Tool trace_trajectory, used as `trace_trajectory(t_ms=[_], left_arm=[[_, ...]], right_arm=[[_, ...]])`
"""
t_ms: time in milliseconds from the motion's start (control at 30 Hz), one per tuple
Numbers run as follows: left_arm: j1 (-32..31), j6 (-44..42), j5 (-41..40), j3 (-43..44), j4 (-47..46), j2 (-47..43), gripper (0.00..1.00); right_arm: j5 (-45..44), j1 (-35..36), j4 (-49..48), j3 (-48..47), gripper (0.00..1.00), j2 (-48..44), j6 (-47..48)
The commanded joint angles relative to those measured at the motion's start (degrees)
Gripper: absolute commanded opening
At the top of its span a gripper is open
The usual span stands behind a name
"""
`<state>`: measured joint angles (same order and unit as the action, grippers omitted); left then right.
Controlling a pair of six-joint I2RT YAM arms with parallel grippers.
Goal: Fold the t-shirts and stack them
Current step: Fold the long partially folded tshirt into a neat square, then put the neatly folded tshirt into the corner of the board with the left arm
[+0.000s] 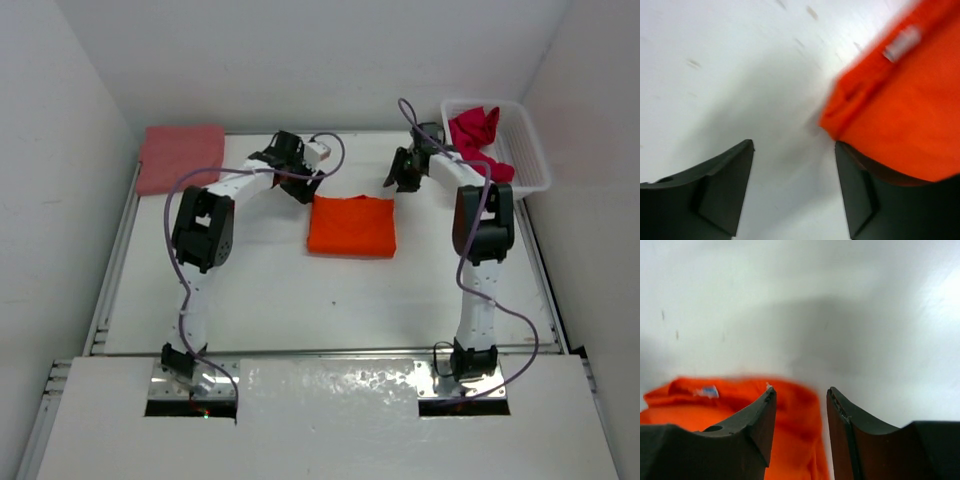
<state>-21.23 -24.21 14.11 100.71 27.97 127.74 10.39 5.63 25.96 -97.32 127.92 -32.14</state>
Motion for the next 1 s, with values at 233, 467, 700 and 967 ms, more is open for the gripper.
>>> trace_trajectory(t_ms=[233,467,700,967], left_arm=[[10.33,22.70,2.39,19.98,-1.07,0.42,0.58],[6.48,22.09,20.42,-1.80,1.56,-10.06,0.94],[0.32,23.67,15.01,-11.93,-3.09,-11.21,1.00],[-0.21,29.12,9.27,-11.93,-3.36,-5.93,0.87]], right_arm=[[-6.08,-1.41,-0.98,-5.02,0.41,-9.24,9.46],[-0.03,-0.97,-4.95,20.57,0.50,-24.90,9.38],[4.72,0.08,-12.85,32.36,0.51,-26.23,4.37],[2.18,2.81,-14.26,34.21,0.49,-21.49,4.46]])
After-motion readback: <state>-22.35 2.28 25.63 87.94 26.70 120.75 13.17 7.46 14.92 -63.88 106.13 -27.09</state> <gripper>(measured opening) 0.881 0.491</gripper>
